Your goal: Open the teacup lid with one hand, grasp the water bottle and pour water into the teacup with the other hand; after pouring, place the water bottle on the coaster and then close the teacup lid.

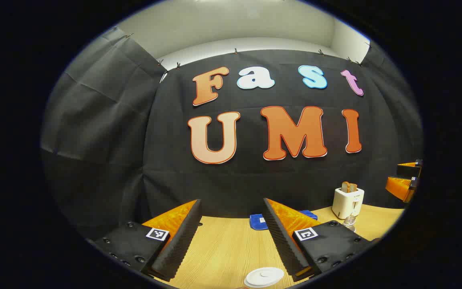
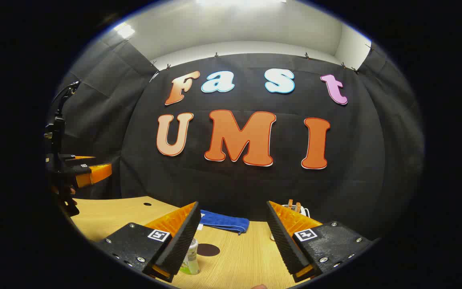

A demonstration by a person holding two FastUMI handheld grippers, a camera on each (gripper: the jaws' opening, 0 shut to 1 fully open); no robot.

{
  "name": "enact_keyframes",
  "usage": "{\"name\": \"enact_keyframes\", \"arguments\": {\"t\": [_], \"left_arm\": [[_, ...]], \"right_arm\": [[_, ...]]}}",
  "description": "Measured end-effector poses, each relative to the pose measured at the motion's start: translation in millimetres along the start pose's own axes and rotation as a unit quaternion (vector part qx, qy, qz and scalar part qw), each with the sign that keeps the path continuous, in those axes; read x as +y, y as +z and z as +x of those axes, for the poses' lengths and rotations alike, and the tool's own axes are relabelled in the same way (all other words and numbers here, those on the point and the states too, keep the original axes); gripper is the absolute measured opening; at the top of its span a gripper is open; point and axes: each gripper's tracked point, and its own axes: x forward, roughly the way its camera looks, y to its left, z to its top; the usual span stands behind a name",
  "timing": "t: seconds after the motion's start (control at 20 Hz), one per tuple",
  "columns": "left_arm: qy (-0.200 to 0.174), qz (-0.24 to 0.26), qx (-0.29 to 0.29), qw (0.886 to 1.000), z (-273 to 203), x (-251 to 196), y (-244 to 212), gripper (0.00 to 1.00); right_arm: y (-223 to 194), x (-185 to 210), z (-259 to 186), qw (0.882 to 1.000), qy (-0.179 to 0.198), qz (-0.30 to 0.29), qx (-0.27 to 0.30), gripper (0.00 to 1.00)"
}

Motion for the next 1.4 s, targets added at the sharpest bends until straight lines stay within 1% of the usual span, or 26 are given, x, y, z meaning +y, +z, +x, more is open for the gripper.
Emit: {"name": "enact_keyframes", "arguments": {"t": [0.2,0.3,0.5,0.7,0.8,0.95,1.2,1.3,1.4], "left_arm": [[-0.004,0.0,0.003,1.0,0.5,-2.1,-2.5,0.96],[-0.006,0.001,0.003,1.0,-2.1,-4.3,-1.1,0.98],[-0.01,-0.002,-0.004,1.0,-6.0,-7.2,4.6,0.98],[-0.013,0.009,-0.008,1.0,-11.5,-7.1,4.6,0.98],[-0.018,0.006,-0.005,1.0,-11.3,-8.5,1.7,0.98],[-0.026,0.004,0.007,1.0,-10.8,-11.4,-9.9,0.98],[-0.053,0.014,0.032,0.998,-11.1,-24.5,-40.6,0.98],[-0.062,0.007,0.048,0.997,-11.3,-27.4,-57.0,0.96],[-0.076,-0.006,0.066,0.995,-12.7,-32.5,-75.3,0.98]], "right_arm": [[-1.3,2.1,-1.6,1.0,0.005,0.005,0.0,0.97],[-1.8,2.4,-1.9,1.0,0.006,0.008,0.001,0.97],[7.3,8.1,1.8,1.0,0.02,0.022,-0.007,0.97],[3.2,14.0,1.8,0.999,0.034,0.032,-0.005,0.97],[-3.7,15.7,1.2,0.999,0.037,0.032,0.003,0.97],[-10.9,18.2,1.4,0.999,0.037,0.03,0.009,0.97],[-29.9,34.2,2.0,0.996,0.061,0.049,0.031,0.97],[-36.6,39.8,2.1,0.996,0.07,0.05,0.036,0.97],[-46.1,48.4,3.2,0.995,0.081,0.046,0.043,0.97]]}}
